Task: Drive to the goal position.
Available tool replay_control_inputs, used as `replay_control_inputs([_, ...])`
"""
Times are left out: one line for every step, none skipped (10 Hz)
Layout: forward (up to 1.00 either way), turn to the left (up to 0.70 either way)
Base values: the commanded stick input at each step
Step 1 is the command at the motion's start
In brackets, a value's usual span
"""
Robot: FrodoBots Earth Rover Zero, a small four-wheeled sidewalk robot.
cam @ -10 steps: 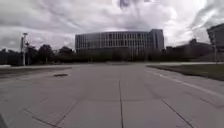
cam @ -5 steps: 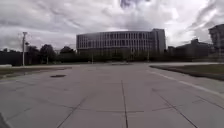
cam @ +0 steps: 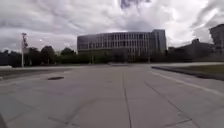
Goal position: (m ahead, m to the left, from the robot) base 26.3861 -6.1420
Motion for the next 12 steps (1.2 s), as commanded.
replay_control_inputs([0.7,0.01])
replay_control_inputs([0.7,0.01])
replay_control_inputs([0.7,0.01])
replay_control_inputs([0.7,0.01])
replay_control_inputs([0.7,0.01])
replay_control_inputs([0.7,0.01])
replay_control_inputs([0.7,0.01])
replay_control_inputs([0.7,0.01])
replay_control_inputs([0.7,0.01])
replay_control_inputs([0.7,0.01])
replay_control_inputs([0.7,0.01])
replay_control_inputs([0.7,0.01])
